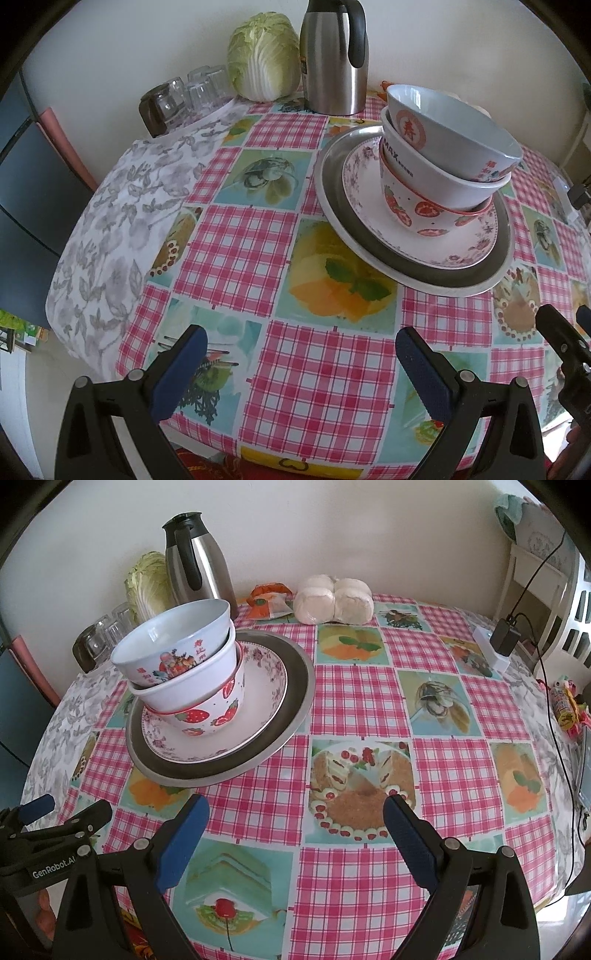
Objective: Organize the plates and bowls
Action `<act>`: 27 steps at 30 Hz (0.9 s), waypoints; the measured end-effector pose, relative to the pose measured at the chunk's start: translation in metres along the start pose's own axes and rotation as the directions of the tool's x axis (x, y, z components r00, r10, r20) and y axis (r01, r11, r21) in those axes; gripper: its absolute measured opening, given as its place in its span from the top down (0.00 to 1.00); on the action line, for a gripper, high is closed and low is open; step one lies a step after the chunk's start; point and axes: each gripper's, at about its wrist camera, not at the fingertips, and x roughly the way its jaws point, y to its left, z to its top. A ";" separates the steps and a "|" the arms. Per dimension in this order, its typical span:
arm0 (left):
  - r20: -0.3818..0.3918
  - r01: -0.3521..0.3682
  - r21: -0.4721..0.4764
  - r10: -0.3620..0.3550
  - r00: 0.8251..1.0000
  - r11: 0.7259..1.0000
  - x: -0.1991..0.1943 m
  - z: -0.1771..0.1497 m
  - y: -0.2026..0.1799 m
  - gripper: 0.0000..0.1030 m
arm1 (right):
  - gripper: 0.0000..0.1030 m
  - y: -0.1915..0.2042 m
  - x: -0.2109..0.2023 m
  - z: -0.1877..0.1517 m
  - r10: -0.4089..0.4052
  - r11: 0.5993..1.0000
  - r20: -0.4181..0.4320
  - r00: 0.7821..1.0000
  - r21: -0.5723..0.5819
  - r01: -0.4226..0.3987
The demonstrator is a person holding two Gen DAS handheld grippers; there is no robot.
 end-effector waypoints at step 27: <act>-0.022 0.000 -0.014 0.000 1.000 1.000 0.006 0.000 0.004 0.00 | 0.07 0.000 0.002 -0.001 -0.007 1.000 -0.010 1.000 0.000 0.007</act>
